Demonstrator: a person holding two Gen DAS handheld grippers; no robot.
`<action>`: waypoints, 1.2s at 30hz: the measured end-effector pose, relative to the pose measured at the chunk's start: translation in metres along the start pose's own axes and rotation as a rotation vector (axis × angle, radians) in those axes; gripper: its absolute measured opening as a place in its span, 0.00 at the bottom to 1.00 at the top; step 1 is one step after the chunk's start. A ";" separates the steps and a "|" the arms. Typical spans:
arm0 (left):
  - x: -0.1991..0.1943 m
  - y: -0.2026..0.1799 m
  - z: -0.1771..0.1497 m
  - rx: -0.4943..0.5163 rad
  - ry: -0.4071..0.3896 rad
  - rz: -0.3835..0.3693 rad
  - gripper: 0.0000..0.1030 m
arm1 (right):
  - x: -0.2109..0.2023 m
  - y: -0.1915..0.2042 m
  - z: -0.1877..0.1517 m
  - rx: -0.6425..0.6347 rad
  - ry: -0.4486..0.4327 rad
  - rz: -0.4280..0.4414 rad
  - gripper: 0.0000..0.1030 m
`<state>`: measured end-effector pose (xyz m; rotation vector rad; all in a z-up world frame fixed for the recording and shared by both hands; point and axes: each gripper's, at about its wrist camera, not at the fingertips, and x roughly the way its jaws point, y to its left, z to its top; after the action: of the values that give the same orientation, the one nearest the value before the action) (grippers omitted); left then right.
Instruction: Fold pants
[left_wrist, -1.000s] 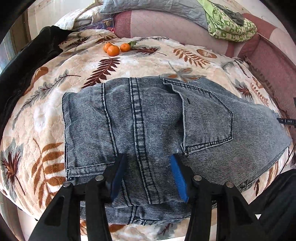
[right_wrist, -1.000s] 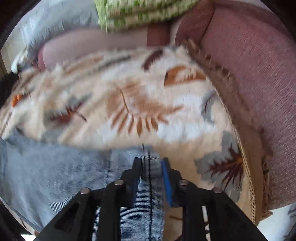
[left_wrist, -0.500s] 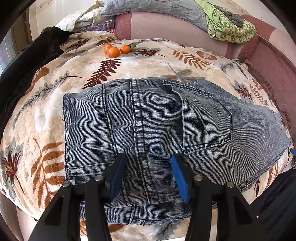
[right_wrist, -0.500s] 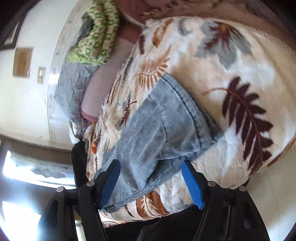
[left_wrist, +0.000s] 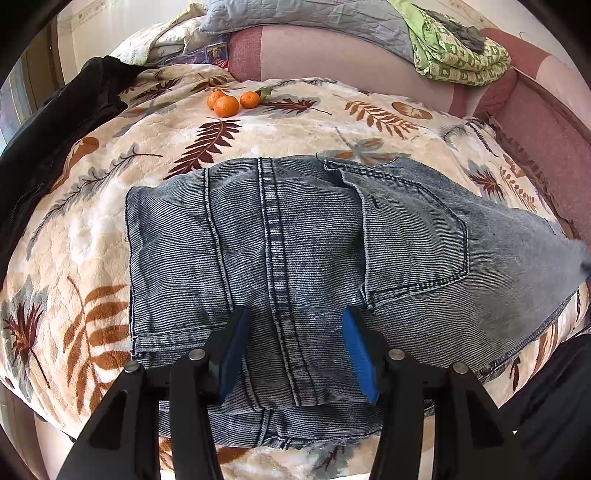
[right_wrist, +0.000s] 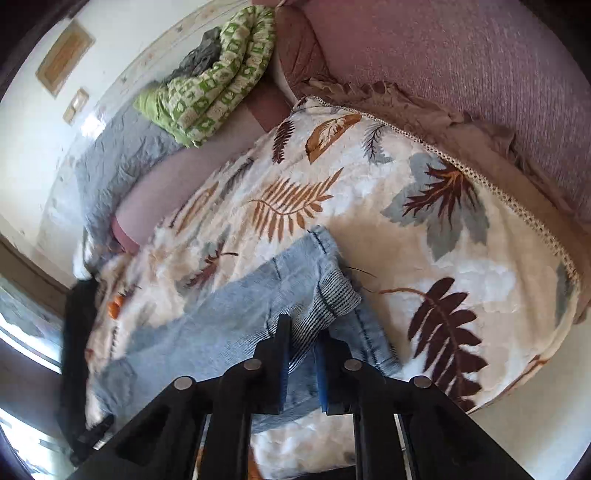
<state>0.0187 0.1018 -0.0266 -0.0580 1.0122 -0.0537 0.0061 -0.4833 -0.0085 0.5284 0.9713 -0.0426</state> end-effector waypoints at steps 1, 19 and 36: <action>0.000 0.000 0.000 -0.001 0.000 0.000 0.52 | 0.025 -0.012 -0.007 -0.001 0.114 -0.034 0.14; -0.005 -0.001 0.000 -0.001 -0.006 0.002 0.53 | 0.060 -0.015 0.031 0.093 0.145 0.153 0.52; -0.029 -0.018 0.021 -0.057 -0.019 0.045 0.80 | 0.071 0.169 0.061 -0.353 0.185 -0.028 0.60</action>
<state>0.0208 0.0863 0.0108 -0.0871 0.9952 0.0169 0.1388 -0.3489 0.0319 0.1955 1.1373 0.1532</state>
